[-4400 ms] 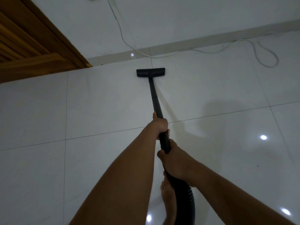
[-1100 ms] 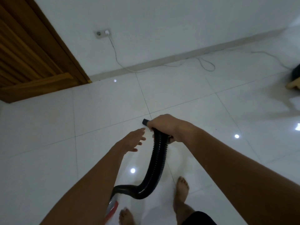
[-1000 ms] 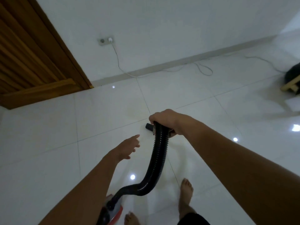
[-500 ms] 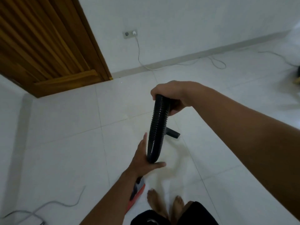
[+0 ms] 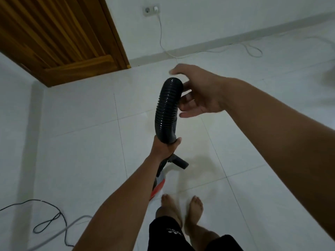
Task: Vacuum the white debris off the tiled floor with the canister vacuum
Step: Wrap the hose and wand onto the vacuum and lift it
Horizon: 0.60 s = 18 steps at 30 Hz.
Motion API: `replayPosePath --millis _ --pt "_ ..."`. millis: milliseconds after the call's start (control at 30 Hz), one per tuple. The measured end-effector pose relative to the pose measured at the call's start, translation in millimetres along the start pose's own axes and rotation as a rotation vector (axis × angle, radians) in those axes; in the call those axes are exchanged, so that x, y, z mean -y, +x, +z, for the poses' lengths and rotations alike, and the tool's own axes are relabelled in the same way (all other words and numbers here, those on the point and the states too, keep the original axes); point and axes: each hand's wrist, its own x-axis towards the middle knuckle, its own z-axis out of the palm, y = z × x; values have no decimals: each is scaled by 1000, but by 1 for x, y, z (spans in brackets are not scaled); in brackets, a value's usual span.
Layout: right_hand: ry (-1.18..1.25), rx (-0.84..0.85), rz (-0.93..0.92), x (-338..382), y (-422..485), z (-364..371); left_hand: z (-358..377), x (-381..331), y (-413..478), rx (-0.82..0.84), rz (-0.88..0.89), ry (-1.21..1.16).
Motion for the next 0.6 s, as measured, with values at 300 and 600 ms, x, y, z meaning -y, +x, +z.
replayPosePath --millis 300,600 --pt "-391 -296 30 -173 71 26 -30 -2 10 -17 98 -23" --pt "-417 -404 -232 -297 243 100 -50 52 18 9 249 -106"
